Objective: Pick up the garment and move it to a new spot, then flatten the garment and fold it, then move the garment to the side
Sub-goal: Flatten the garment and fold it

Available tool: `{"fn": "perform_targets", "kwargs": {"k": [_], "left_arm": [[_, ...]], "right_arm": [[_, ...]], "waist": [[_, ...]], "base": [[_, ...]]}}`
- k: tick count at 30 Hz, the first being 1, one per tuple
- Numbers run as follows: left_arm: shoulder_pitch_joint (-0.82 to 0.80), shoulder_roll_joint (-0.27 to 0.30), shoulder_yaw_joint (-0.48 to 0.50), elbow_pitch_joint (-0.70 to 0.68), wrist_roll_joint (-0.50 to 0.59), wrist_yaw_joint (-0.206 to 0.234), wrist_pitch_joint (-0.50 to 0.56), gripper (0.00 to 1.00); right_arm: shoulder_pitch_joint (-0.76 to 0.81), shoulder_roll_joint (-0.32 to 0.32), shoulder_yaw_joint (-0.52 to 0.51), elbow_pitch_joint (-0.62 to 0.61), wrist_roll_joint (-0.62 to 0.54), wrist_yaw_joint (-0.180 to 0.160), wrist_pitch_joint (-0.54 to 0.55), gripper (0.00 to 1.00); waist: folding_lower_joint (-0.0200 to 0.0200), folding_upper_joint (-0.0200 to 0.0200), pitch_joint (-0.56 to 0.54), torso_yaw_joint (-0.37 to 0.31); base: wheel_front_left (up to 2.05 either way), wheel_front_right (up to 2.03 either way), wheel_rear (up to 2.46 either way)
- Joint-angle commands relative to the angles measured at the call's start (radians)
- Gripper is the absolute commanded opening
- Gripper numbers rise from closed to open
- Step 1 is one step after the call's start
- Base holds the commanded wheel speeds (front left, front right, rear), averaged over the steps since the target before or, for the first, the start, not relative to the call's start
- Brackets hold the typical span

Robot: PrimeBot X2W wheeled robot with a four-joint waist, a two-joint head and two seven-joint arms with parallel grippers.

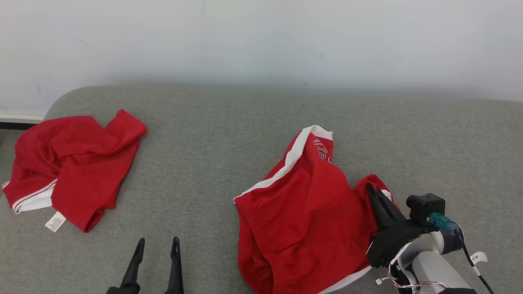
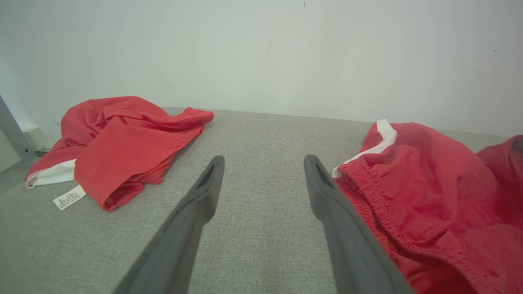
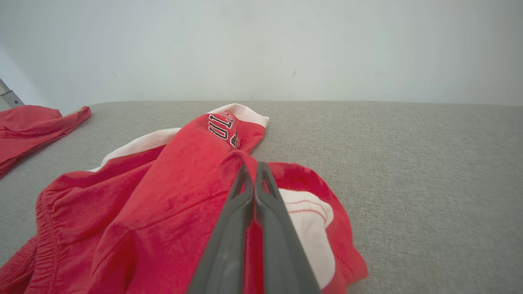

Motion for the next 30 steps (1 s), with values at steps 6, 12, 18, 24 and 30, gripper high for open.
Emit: {"fn": "perform_targets", "kwargs": {"k": [6, 12, 18, 24, 30], "left_arm": [[-0.002, 0.000, -0.014, 0.013, -0.007, 0.007, -0.003, 1.00], [0.023, 0.000, -0.001, 0.014, -0.001, 0.001, -0.003, 1.00], [0.034, -0.001, 0.011, 0.010, 0.016, -0.013, -0.003, 1.00], [0.031, -0.001, -0.001, 0.026, 0.035, -0.043, -0.003, 1.00], [0.027, 0.000, -0.043, 0.050, 0.056, -0.075, -0.003, 1.00]], "right_arm": [[-0.056, 0.015, 0.008, 0.114, -0.024, -0.002, -0.042, 1.00], [-0.015, -0.008, -0.036, -0.010, -0.030, -0.002, -0.062, 1.00], [0.110, 0.004, -0.120, -0.237, -0.067, -0.002, -0.063, 1.00], [0.232, 0.029, -0.183, -0.378, -0.090, -0.002, -0.063, 1.00], [0.321, 0.059, -0.207, -0.457, -0.103, -0.002, -0.063, 1.00]], "waist": [[0.0000, 0.0000, -0.019, 0.031], [0.0000, 0.0000, -0.037, -0.009], [0.0000, 0.0000, -0.044, -0.050], [0.0000, 0.0000, -0.044, -0.081], [0.0000, 0.0000, -0.034, -0.100]], "base": [[0.00, 0.00, 0.00], [0.00, 0.00, 0.00], [0.00, 0.00, 0.00], [0.00, 0.00, 0.00], [0.00, 0.00, 0.00]]}}
